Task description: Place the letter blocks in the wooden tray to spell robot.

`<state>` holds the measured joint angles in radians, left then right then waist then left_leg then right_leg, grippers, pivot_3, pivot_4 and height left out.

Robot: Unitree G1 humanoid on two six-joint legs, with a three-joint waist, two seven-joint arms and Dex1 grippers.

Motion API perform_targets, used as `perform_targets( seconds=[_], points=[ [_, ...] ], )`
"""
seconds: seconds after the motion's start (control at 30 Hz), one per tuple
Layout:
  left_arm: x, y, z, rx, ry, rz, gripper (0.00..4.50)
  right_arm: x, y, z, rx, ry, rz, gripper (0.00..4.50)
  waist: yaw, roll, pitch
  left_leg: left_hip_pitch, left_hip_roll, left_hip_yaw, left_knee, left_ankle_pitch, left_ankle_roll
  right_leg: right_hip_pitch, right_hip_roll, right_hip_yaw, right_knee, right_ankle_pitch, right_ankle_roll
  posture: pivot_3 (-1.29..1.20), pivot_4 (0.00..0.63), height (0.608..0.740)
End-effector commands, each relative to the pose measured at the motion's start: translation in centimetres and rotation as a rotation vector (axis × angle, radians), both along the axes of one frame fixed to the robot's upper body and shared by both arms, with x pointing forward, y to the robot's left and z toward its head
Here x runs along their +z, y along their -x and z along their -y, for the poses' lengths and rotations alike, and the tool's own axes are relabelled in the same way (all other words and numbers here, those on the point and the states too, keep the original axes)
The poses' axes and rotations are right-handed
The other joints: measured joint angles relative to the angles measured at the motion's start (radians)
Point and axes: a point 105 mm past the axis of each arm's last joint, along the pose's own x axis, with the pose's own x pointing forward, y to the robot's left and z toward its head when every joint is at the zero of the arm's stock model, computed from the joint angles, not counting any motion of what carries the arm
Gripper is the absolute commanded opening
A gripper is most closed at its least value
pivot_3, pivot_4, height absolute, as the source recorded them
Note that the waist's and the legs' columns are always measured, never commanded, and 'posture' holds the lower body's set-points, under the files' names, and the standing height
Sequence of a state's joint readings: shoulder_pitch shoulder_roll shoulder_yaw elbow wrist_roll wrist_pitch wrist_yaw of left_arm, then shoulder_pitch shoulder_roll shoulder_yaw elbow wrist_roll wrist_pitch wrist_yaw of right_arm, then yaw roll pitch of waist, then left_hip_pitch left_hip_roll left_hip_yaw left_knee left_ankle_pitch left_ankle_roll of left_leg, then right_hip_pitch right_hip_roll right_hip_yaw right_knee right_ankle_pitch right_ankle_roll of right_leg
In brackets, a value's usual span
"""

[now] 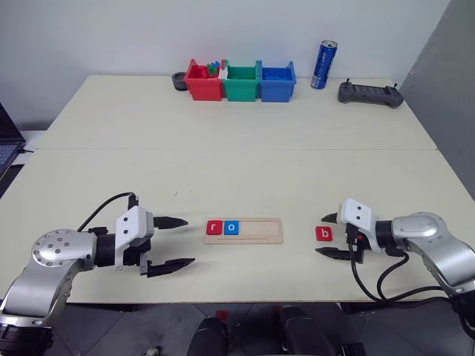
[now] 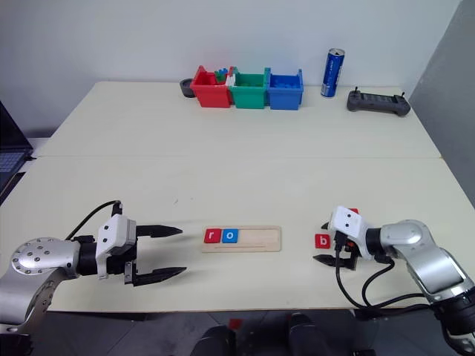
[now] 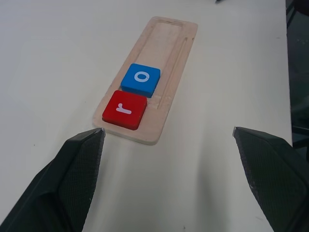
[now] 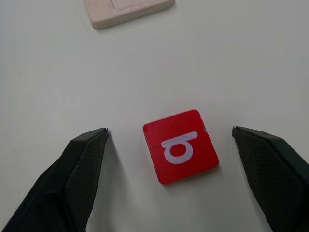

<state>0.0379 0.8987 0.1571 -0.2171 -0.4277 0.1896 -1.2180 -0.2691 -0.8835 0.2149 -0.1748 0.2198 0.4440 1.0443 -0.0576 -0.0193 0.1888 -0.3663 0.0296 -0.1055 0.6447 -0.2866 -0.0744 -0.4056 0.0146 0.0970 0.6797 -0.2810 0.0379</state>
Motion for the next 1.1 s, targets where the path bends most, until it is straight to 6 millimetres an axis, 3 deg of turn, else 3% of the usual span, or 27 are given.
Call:
perform_targets(
  seconds=[0.03, 0.2, 0.33, 0.4, 0.5, 0.63, 1.1],
  points=[
    [0.9, 0.1, -0.2, 0.002, -0.012, 0.042, 4.5, 0.2, -0.1, -0.1, 0.035, 0.009, 0.002, 3.13, 0.0, 0.0, 0.0, 0.0, 0.0, 0.0, 0.0, 0.0, 0.0, 0.0, 0.0, 0.0, 0.0, 0.0, 0.0, 0.0, 0.15, 0.74],
    [0.9, 0.0, -0.9, 0.032, -0.012, 0.046, 4.5, 1.9, 0.3, -1.8, 0.09, -0.057, 0.009, 1.44, 0.0, 0.0, 0.0, 0.0, 0.0, 0.0, 0.0, 0.0, 0.0, 0.0, 0.0, 0.0, 0.0, 0.0, 0.0, 0.0, 0.15, 0.74],
    [0.9, -0.2, -1.6, 0.054, -0.022, 0.056, 4.5, 3.3, 1.2, -4.3, 0.153, -0.103, 0.021, 1.46, -0.001, 0.0, 0.0, 0.0, 0.0, -0.001, 0.0, 0.0, 0.0, 0.0, 0.0, 0.0, 0.001, 0.0, 0.0, 0.0, 0.15, 0.74],
    [1.1, -0.5, -1.9, 0.063, -0.031, 0.063, 4.5, 3.3, 1.6, -7.0, 0.199, -0.113, 0.044, 1.46, -0.002, 0.0, 0.0, 0.0, 0.0, -0.001, 0.0, 0.0, 0.0, 0.0, 0.0, 0.0, 0.001, 0.0, 0.0, 0.0, 0.15, 0.74],
    [1.4, -1.0, -1.7, 0.066, -0.029, 0.073, 4.5, 3.4, 0.9, -10.2, 0.193, -0.138, 0.087, 1.46, -0.004, 0.0, 0.0, 0.001, 0.001, -0.002, 0.0, 0.0, 0.0, 0.0, 0.001, -0.001, 0.001, 0.0, 0.0, 0.0, 0.15, 0.74],
    [1.4, -1.2, -1.3, 0.058, -0.03, 0.077, 4.5, 3.2, -0.3, -12.9, 0.18, -0.141, 0.126, 1.46, -0.001, 0.0, 0.0, 0.0, 0.0, -0.001, 0.0, 0.0, 0.0, 0.0, 0.0, -0.001, 0.001, 0.0, -0.001, 0.0, 0.15, 0.74],
    [2.1, -1.5, 0.3, 0.03, -0.03, 0.094, 4.5, 2.6, -1.3, -14.8, 0.27, -0.068, 0.16, 1.46, -0.001, 0.0, 0.0, -0.001, 0.0, -0.002, 0.0, 0.0, 0.0, -0.001, 0.0, -0.002, 0.001, 0.001, -0.001, 0.0, 0.15, 0.74]
  ],
)
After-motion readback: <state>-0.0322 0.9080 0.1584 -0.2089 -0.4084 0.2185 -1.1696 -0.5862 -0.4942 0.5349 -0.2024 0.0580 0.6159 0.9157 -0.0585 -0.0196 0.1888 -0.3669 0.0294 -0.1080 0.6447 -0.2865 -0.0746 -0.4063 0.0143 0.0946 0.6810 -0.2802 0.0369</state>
